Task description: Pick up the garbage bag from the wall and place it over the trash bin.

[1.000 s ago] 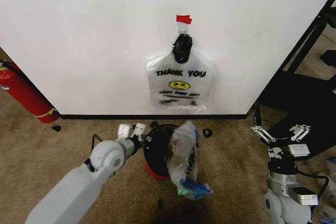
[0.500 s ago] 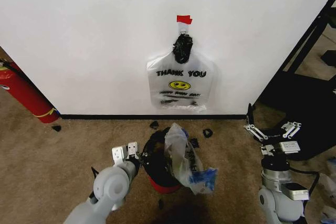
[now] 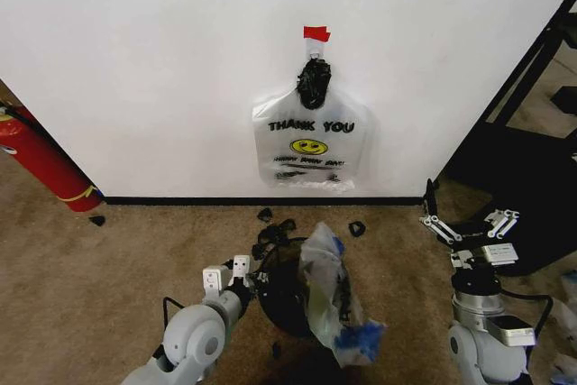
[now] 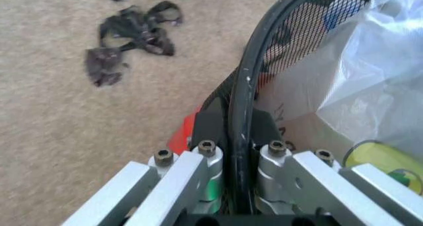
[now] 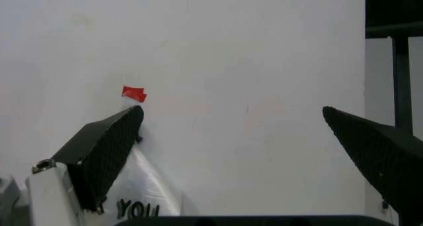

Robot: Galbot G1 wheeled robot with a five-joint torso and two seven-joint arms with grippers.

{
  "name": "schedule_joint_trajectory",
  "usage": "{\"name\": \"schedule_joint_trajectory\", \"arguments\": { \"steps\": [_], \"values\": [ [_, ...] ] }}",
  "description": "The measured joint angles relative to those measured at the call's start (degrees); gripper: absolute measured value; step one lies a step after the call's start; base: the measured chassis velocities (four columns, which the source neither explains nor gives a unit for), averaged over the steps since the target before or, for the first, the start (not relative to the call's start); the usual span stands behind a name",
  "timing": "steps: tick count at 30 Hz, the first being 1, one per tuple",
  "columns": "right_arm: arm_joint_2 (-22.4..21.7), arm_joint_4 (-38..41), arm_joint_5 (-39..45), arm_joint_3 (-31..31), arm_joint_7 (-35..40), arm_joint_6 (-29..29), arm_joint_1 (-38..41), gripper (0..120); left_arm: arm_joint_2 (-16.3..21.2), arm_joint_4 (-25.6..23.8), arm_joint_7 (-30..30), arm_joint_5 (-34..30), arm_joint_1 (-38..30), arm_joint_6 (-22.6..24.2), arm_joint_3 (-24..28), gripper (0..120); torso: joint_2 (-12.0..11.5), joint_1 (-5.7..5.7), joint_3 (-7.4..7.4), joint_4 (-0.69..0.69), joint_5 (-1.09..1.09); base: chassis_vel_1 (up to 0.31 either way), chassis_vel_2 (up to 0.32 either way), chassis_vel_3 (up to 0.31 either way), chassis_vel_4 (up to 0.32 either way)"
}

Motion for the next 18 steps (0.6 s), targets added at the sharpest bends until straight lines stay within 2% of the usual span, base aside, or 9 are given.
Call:
{"name": "schedule_joint_trajectory", "arguments": {
  "steps": [5,9,18],
  "values": [
    [-0.4,0.0,0.1,-0.1,-0.1,0.3,-0.1,100,-1.0,0.8,0.3,-0.8,-3.9,0.9,0.6,2,0.0,0.0,0.0,-0.01,-0.01,0.0,0.0,0.0,0.0],
    [-0.5,-0.4,0.2,-0.1,-0.2,0.8,-0.3,100,-0.9,3.2,0.1,-0.9,-7.4,1.2,1.0,2,0.0,0.0,0.0,-0.01,-0.01,0.0,0.0,0.0,0.0],
    [-0.5,-0.7,0.2,0.3,-0.2,0.6,-0.2,100,-0.3,6.4,0.3,1.4,-10.5,1.8,1.8,2,0.0,0.0,0.0,0.0,-0.01,0.0,0.0,0.0,0.0]
  ]
}}
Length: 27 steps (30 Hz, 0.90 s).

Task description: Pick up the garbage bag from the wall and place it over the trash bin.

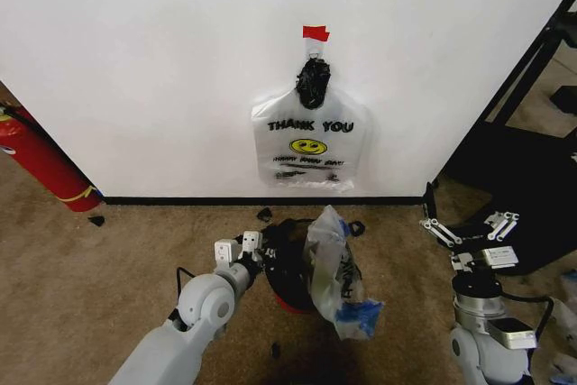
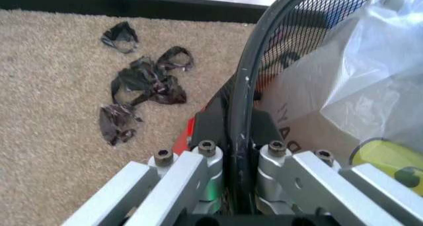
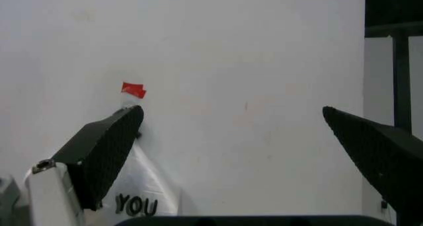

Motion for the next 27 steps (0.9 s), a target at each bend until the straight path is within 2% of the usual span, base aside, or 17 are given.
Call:
{"name": "schedule_joint_trajectory", "arguments": {
  "steps": [6,11,12,18,20,23,27],
  "values": [
    [0.6,-0.3,-0.3,-0.2,-0.4,-0.1,0.1,100,0.4,1.2,0.8,3.1,-0.2,-1.0,0.7,2,0.0,0.0,0.0,0.01,0.0,0.0,0.0,0.0,0.0],
    [1.0,-0.4,-0.4,-0.4,-0.6,-0.4,0.4,100,1.3,0.5,0.7,3.0,0.2,-1.9,0.9,22,0.0,0.0,0.0,0.0,0.0,0.0,0.0,0.0,0.0],
    [1.0,-0.4,-0.4,-0.4,-0.6,-0.4,0.4,100,1.3,0.5,0.7,3.0,0.2,-1.9,0.9,22,0.0,0.0,0.0,0.0,0.0,0.0,0.0,0.0,0.0],
    [1.1,-0.6,-0.4,-0.5,-0.6,-0.4,0.6,100,4.2,-6.1,2.0,2.9,0.9,-3.5,-0.2,47,0.0,0.0,0.0,0.0,0.0,0.0,0.0,0.0,0.0],
    [1.1,-0.8,-0.3,-0.4,-0.6,-0.4,0.7,100,4.9,-7.2,3.2,3.8,0.9,-4.9,-0.5,51,0.0,0.0,0.0,0.0,0.0,0.0,0.0,0.0,0.0],
    [0.6,-2.8,-1.3,0.8,1.3,-1.1,1.7,100,6.8,-11.0,9.6,7.1,0.8,-9.7,-0.8,65,0.0,0.0,0.0,0.01,-0.01,0.0,0.0,0.0,0.0],
    [-0.8,-8.5,-12.0,4.7,7.3,-4.1,3.5,100,8.1,-16.3,12.5,6.8,0.1,-9.5,1.0,77,0.0,0.0,0.0,0.01,0.03,0.0,0.0,0.0,0.0]
  ]
}}
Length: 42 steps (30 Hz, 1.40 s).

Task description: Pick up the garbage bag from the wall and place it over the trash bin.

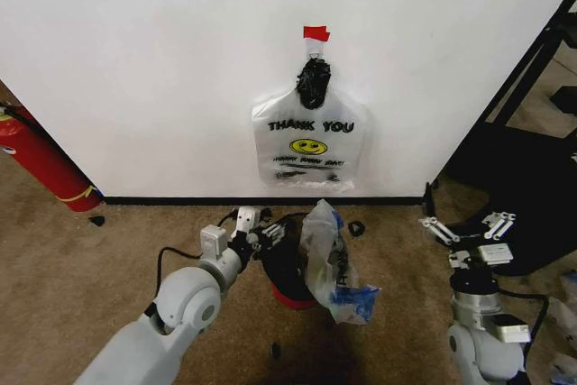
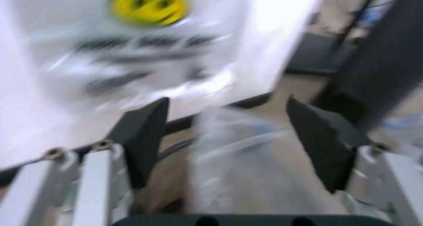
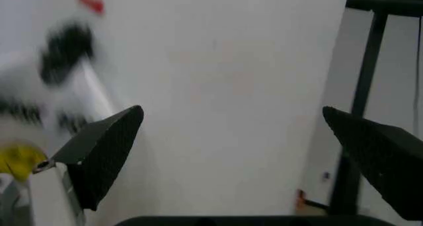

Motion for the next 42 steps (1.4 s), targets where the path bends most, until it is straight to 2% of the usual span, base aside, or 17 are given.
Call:
{"name": "schedule_joint_trajectory", "arguments": {
  "steps": [2,6,8,14,15,20,22,24,28,29,31,35,36,42],
  "values": [
    [-0.5,-1.4,-3.5,1.5,1.4,-1.2,0.3,100,0.4,-1.7,-0.1,-0.3,-1.0,1.5,1.5,86,0.0,0.0,0.0,-0.02,-0.02,0.0,0.0,0.0,0.0],
    [0.3,-1.7,-7.8,1.7,3.8,-2.8,0.2,100,0.6,-3.0,-5.6,-1.6,-5.7,7.8,6.9,99,0.0,0.0,0.0,-0.02,-0.03,0.0,0.0,0.0,0.0],
    [0.9,-1.7,-9.0,1.5,4.0,-2.8,0.2,100,0.6,-2.9,-7.2,-1.9,-7.2,9.1,8.4,100,0.0,0.0,0.0,0.0,-0.02,0.0,0.0,0.0,0.0],
    [3.3,-2.0,-11.1,-0.8,2.4,-1.5,-1.0,100,-1.4,2.1,-15.6,-2.9,-17.3,15.7,19.2,100,0.0,0.0,0.0,-0.01,-0.02,0.0,0.0,0.0,0.0],
    [3.3,-2.0,-11.1,-0.8,2.4,-1.5,-1.0,100,-1.4,2.1,-15.6,-2.9,-17.3,15.7,19.2,100,0.0,0.0,0.0,-0.01,-0.02,0.0,0.0,0.0,0.0],
    [4.6,-2.8,-11.6,-0.8,1.6,0.1,-1.8,100,-4.4,5.7,-18.8,-3.4,-22.3,17.1,26.2,92,0.0,0.0,0.0,-0.01,-0.02,0.0,0.0,0.0,0.0],
    [4.7,-2.8,-11.5,-0.9,1.6,0.3,-1.9,100,-4.8,6.4,-18.8,-2.9,-23.0,17.2,27.2,92,0.0,0.0,0.0,-0.02,-0.02,0.0,0.0,0.0,0.0],
    [5.1,-3.0,-11.5,-1.0,1.6,0.8,-2.1,100,-5.6,8.0,-18.5,0.2,-24.0,17.4,28.8,89,0.0,0.0,0.0,-0.01,-0.02,0.0,0.0,0.0,0.0],
    [5.7,-3.2,-11.6,-1.3,1.5,1.4,-2.2,100,-5.5,10.2,-16.5,8.4,-24.9,17.4,30.4,74,0.0,0.0,0.0,-0.01,-0.02,0.0,0.0,0.0,0.0],
    [5.7,-3.2,-11.6,-1.3,1.5,1.4,-2.2,100,-5.5,10.2,-16.5,8.4,-24.9,17.4,30.4,74,0.0,0.0,0.0,-0.01,-0.02,0.0,0.0,0.0,0.0],
    [5.9,-3.4,-11.7,-1.5,1.5,1.5,-2.1,100,-4.7,10.4,-15.7,11.2,-24.8,17.4,30.5,64,0.0,0.0,0.0,0.0,-0.02,0.0,0.0,0.0,0.0],
    [5.9,-3.8,-11.9,-1.9,1.4,1.5,-1.7,100,-3.9,10.3,-15.4,12.4,-23.7,17.3,29.8,47,0.0,0.0,0.0,0.0,-0.02,0.0,0.0,0.0,0.0],
    [5.9,-3.8,-11.9,-1.9,1.4,1.5,-1.7,100,-3.9,10.3,-15.4,12.4,-23.7,17.3,29.8,47,0.0,0.0,0.0,0.0,-0.02,0.0,0.0,0.0,0.0],
    [5.8,-4.5,-12.5,-2.5,1.3,1.7,-1.3,100,-3.9,10.2,-15.3,13.3,-21.7,17.2,28.2,26,0.0,0.0,0.0,-0.01,-0.02,0.0,0.0,0.0,0.0]
  ]
}}
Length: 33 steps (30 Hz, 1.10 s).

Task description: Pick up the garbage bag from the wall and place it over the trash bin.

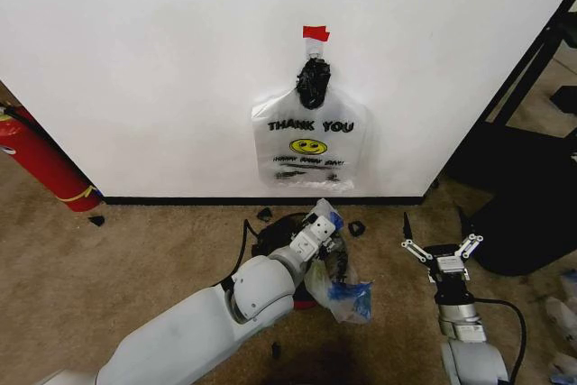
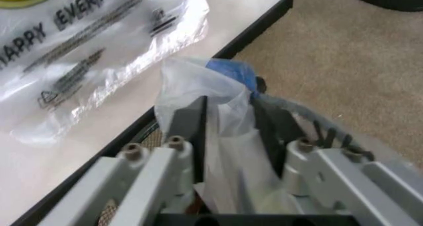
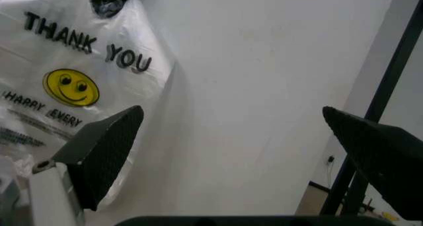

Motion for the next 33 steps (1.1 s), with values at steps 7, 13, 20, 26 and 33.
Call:
{"name": "schedule_joint_trajectory", "arguments": {
  "steps": [7,13,20,26,33],
  "values": [
    [-0.6,-1.2,0.0,-0.9,-0.3,0.4,0.4,100,-0.3,1.0,-0.3,1.1,3.3,-0.1,-3.1,0,0.0,0.0,0.0,0.0,0.0,0.0,0.0,0.0,0.0],
    [-3.9,-5.3,9.8,-6.5,-6.2,-2.2,1.4,100,-1.3,1.5,-0.7,1.0,8.3,-1.5,-9.5,0,0.0,0.0,0.0,0.0,0.0,0.0,0.0,0.0,0.0],
    [-8.1,-6.8,24.4,-14.4,-13.2,-10.7,3.1,100,-4.3,3.6,0.1,1.1,14.7,-6.4,-16.9,0,0.0,0.0,0.0,0.0,-0.01,0.0,0.0,0.0,0.0],
    [-11.4,-5.9,30.8,-19.3,-15.4,-19.8,5.6,100,-5.0,3.9,1.2,2.2,19.5,-9.1,-20.8,0,0.0,0.0,0.0,0.0,0.0,0.0,0.0,0.0,0.0],
    [-16.7,-5.4,36.3,-25.1,-18.2,-31.7,10.1,100,-4.7,4.1,1.9,3.4,22.8,-11.6,-23.2,0,0.0,0.0,0.0,0.01,0.0,0.0,0.0,0.0,0.0]
  ]
}}
